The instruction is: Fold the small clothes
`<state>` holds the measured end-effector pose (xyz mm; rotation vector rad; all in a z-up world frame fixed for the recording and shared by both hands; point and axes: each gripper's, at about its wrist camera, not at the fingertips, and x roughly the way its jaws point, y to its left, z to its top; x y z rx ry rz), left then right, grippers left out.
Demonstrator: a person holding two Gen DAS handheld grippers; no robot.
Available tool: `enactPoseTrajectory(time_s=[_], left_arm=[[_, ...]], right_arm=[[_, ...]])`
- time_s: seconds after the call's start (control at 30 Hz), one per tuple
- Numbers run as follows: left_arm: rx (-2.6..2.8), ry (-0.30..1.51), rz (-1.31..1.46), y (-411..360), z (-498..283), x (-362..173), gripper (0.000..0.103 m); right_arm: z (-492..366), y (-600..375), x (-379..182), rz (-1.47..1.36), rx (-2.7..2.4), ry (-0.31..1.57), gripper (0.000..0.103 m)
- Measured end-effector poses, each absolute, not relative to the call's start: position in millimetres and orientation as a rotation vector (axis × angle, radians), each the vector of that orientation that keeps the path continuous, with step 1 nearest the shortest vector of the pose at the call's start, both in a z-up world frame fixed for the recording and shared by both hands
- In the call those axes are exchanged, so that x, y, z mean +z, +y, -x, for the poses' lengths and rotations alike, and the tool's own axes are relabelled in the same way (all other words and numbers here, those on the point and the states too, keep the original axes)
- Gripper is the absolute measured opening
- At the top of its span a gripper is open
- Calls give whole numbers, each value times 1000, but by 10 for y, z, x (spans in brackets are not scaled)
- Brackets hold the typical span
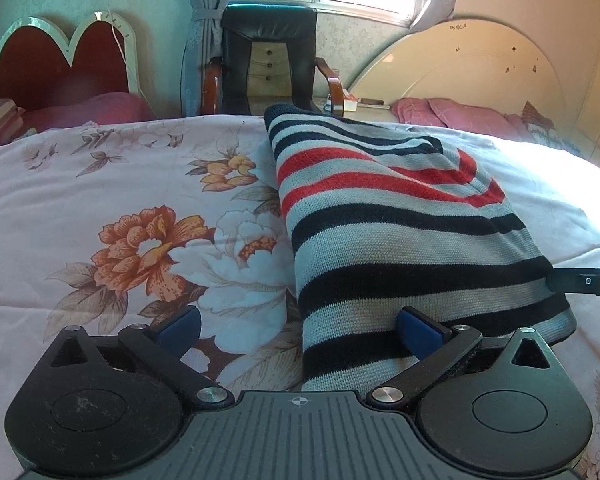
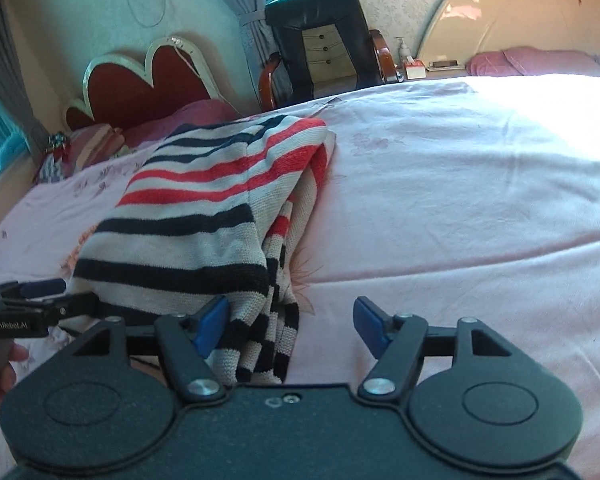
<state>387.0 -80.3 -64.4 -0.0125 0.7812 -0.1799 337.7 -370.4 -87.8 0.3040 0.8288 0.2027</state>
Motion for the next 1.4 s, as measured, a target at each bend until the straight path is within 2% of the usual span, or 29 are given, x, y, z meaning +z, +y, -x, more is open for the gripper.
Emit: enactPoseTrajectory(time_s=[0.17, 0.23, 0.27, 0.3, 0.33, 0.43, 0.5, 0.57, 0.7, 0.77, 0.9, 1.13, 1.27, 1.33, 1.37, 1.4], left_arm=[[-238, 773, 74, -730, -4042, -557, 103], [-306, 781, 168, -618, -4195, -532, 103], [-334, 789, 239, -537, -4285, -535, 103], [-348, 798, 305, -458, -4370, -549, 102], [-353, 810, 373, -377, -4465, -585, 102], [-371, 849, 464, -261, -4633, -700, 99], [-390, 887, 495, -247, -4695, -799, 82], [-406, 906, 512, -263, -4708, -870, 81], [-459, 946, 590, -263, -4775, -1006, 81], [-480, 966, 620, -273, -4827, -1073, 82], [-509, 974, 629, -326, -4913, -1134, 82], [-549, 987, 594, -455, -5085, -1136, 82], [-533, 972, 548, -594, -5153, -1099, 81], [-512, 962, 494, -700, -5157, -1052, 81], [-507, 956, 450, -784, -5155, -1025, 80], [-510, 956, 406, -888, -5156, -1003, 77]], right_arm=[[-3497, -3857, -856, -409, 233, 786, 68], [-3588, -3944, -879, -491, 240, 774, 78], [-3639, -3978, -901, -520, 229, 773, 90], [-3690, -3993, -923, -535, 223, 785, 96], [-3735, -4009, -952, -548, 224, 800, 96], [-3826, -4038, -1024, -589, 269, 832, 92], [-3859, -4012, -1048, -597, 294, 845, 86], [-3889, -3994, -1068, -608, 314, 856, 79], [-3948, -3993, -1122, -637, 328, 876, 79], [-3994, -3999, -1150, -650, 343, 882, 79], [-4092, -4020, -1205, -702, 411, 904, 89], [-4235, -3899, -1208, -651, 481, 908, 86], [-4281, -3826, -1245, -667, 479, 883, 75], [-4290, -3806, -1253, -668, 456, 881, 66], [-4296, -3809, -1261, -668, 443, 882, 59], [-4296, -3811, -1260, -669, 436, 883, 55]])
